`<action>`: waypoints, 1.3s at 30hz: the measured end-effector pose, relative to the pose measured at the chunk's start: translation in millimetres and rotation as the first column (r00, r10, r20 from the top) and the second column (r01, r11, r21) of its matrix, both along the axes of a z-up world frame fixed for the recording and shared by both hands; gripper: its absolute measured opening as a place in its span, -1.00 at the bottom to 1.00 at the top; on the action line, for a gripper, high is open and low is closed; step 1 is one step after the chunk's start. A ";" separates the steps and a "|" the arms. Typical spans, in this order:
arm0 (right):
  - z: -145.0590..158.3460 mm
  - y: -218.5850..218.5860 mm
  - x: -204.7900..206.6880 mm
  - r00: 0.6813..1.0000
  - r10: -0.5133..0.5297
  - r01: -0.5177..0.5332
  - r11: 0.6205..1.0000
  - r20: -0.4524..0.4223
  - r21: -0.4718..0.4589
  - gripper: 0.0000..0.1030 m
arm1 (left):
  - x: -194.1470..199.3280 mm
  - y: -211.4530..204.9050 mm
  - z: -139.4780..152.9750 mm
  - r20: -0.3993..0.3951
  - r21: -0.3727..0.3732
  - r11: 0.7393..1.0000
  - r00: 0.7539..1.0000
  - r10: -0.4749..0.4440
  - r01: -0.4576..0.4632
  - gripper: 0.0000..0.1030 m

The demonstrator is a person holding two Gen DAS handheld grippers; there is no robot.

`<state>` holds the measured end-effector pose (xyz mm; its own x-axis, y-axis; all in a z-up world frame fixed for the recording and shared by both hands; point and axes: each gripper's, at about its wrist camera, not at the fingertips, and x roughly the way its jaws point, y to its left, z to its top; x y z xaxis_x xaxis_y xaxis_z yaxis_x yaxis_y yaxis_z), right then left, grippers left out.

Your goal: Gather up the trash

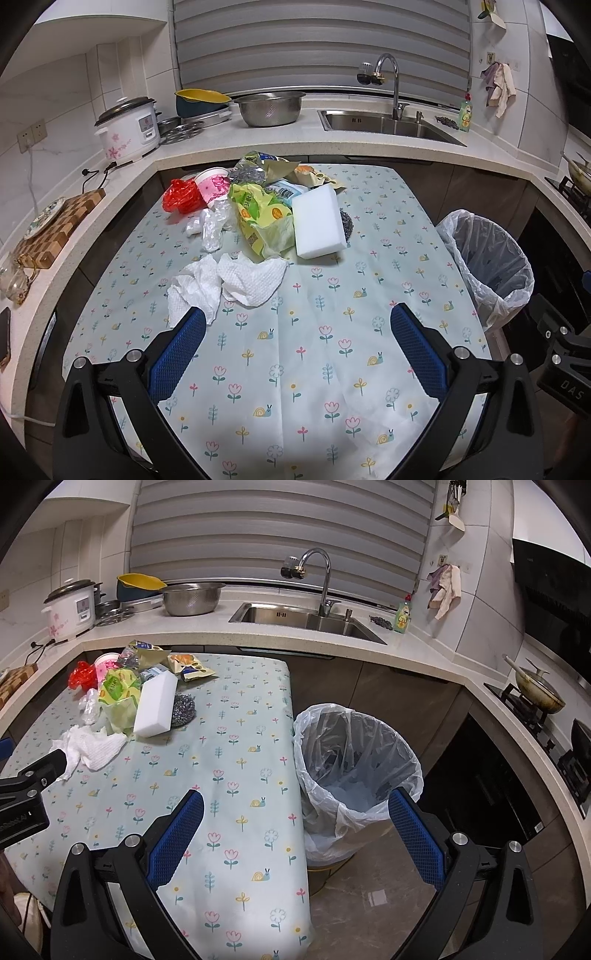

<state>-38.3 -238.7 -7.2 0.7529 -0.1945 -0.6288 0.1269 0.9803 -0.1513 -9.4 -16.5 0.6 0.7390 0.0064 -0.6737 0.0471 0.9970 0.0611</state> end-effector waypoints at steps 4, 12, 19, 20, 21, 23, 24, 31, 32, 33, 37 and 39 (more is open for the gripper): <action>0.2 0.9 1.6 1.000 -0.001 0.001 1.000 0.001 -0.005 0.87 | 2.9 -2.5 3.4 0.002 -0.004 1.000 1.000 -0.005 0.005 0.86; 0.0 1.7 1.6 1.000 -0.001 0.001 1.000 0.000 -0.005 0.87 | 4.0 -2.4 3.9 0.001 -0.008 1.000 1.000 -0.005 0.005 0.86; -0.1 2.5 1.6 1.000 -0.001 0.001 1.000 0.000 -0.007 0.87 | 4.0 -2.3 3.3 -0.002 -0.013 1.000 1.000 -0.007 0.007 0.86; 0.0 2.5 1.7 1.000 -0.001 0.001 1.000 0.001 -0.006 0.87 | 4.0 -2.4 3.1 -0.003 -0.012 1.000 1.000 -0.007 0.007 0.86; 0.0 2.7 1.8 1.000 -0.001 0.001 1.000 0.001 -0.006 0.87 | 4.6 -3.8 3.5 -0.005 -0.013 1.000 1.000 -0.006 0.006 0.86; -0.1 2.0 3.4 1.000 -0.003 0.003 1.000 0.001 -0.006 0.87 | 4.9 -2.5 2.4 -0.008 -0.020 1.000 1.000 -0.007 0.006 0.86; 0.1 0.5 4.6 1.000 -0.004 0.004 1.000 0.001 -0.005 0.87 | 5.7 -2.1 1.3 -0.010 -0.022 1.000 1.000 -0.006 0.006 0.86; -0.3 2.9 6.1 1.000 -0.004 0.004 1.000 0.003 -0.006 0.87 | 10.0 11.5 -4.5 -0.024 -0.046 0.999 1.000 -0.004 0.003 0.86; -0.2 2.3 7.6 1.000 -0.004 0.004 1.000 0.003 -0.005 0.87 | 11.6 13.2 -5.2 -0.027 -0.052 0.999 1.000 -0.001 -0.001 0.86; -0.2 3.3 8.4 1.000 -0.004 0.004 1.000 0.002 -0.005 0.87 | 12.9 17.5 -6.0 -0.032 -0.058 0.998 0.999 0.003 -0.005 0.86; -1.3 9.0 11.8 1.000 0.000 0.000 1.000 0.002 -0.005 0.87 | 21.8 33.9 -9.9 -0.045 -0.078 0.996 0.999 0.030 -0.033 0.86; -3.6 17.2 16.0 1.000 0.003 -0.003 1.000 0.002 -0.001 0.87 | 26.9 44.6 -11.7 -0.050 -0.091 0.995 0.998 0.043 -0.047 0.86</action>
